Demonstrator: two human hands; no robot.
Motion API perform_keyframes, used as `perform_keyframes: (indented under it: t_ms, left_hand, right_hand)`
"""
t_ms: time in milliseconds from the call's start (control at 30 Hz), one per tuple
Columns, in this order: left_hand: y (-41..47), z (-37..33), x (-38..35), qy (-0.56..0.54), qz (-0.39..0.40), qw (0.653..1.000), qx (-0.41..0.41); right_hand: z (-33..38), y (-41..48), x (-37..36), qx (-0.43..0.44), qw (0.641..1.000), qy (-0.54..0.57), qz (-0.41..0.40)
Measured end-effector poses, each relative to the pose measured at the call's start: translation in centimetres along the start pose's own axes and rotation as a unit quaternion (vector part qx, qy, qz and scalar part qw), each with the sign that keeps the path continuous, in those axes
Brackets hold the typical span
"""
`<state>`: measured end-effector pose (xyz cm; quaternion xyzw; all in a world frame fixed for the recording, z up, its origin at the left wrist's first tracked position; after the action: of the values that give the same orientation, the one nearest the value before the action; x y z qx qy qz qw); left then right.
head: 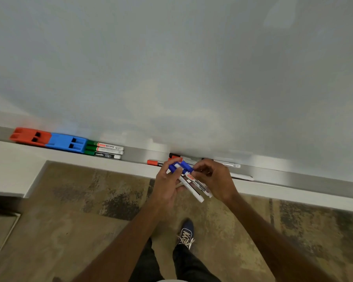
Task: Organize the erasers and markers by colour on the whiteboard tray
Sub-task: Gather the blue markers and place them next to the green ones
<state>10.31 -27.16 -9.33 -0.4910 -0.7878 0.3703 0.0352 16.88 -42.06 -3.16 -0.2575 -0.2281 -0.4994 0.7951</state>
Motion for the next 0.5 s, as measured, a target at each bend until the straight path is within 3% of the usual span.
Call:
perform_keyframes:
  t_ms: [400, 500]
  left_hand:
    - [1.2, -2.2, 7.9, -0.081, -0.076, 0.993, -0.036]
    - [1.3, -3.3, 10.2, -0.096, -0.108, 0.989, -0.046]
  right_hand:
    - [5.8, 2.1, -5.7, 0.067, 0.998, 0.005, 0.023]
    - [6.0, 3.5, -6.6, 0.067, 0.995, -0.074, -0.006]
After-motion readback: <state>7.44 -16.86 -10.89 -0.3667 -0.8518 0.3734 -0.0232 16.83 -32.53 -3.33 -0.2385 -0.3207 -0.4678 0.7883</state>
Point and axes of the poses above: each hand's wrist, its own y-axis towards the middle knuckle, its own x-axis out of the back of the hand, z = x × y, the point moved 9 cm from there along y, towards the middle knuckle, and after that the axes turned 10 degrees about -y, right-handed, at the moved point
